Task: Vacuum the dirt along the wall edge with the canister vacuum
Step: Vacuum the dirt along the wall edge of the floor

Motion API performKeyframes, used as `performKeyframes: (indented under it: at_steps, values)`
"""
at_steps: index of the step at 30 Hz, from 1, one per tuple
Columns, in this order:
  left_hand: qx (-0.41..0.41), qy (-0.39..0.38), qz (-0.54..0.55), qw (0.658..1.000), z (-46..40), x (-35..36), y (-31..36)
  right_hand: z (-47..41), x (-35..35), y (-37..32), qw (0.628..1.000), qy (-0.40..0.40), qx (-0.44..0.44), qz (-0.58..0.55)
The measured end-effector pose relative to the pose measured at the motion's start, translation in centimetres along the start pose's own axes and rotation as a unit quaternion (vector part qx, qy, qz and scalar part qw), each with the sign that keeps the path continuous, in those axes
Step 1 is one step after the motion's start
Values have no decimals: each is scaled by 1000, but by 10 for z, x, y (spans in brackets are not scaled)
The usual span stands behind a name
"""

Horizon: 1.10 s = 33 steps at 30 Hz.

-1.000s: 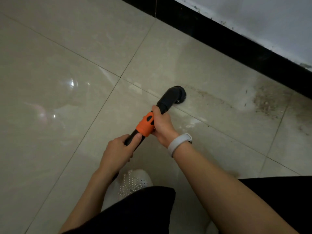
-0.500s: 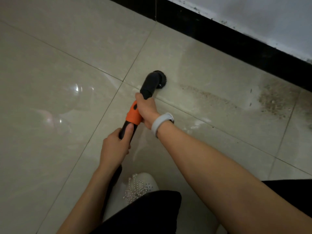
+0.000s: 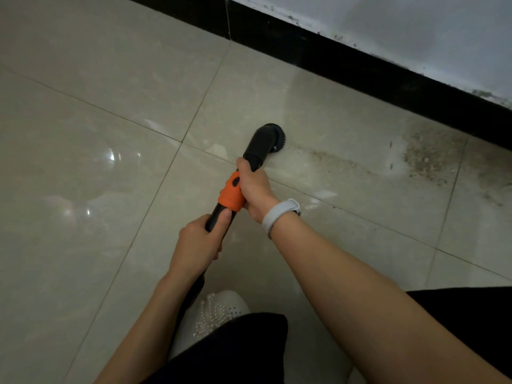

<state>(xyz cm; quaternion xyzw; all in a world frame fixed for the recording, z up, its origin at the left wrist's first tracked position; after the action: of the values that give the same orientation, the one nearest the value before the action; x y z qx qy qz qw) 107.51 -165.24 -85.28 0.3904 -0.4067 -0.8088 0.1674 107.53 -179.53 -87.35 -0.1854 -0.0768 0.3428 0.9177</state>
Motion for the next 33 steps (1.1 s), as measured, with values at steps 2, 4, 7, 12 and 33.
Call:
performKeyframes:
  at_steps: [2, 4, 7, 12, 33]
  values:
    - [3, -14, 4, 1000, 0, 6, 4, 0, -11, 1, 1000, 10, -3, -2]
    - [3, -26, 8, 1000, -1, 13, 8, 1, -23, 2, 1000, 23, -2, -8]
    - [8, -49, 2, 999, -4, 21, 16, 3, -38, 3, 999, 39, 5, -26]
    - [14, -93, -11, 995, -5, 31, 28, 6, -63, 6, 997, 35, 17, -73]
    - [107, -273, -79, 953, -31, 130, 94, 11, -197, 6, 954, 148, 36, -257]
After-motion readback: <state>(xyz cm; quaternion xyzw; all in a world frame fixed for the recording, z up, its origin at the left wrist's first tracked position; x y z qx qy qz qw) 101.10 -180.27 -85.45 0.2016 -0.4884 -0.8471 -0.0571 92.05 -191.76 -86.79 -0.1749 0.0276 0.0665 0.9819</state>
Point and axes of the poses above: each hand's wrist, its own z-axis away from the middle knuckle, its own x-axis out of the palm, y = z × x, the point moved 4 cm from there along -z, towards the middle knuckle, and after that the axes turned 13 degrees about x, right-handed, at the moved point
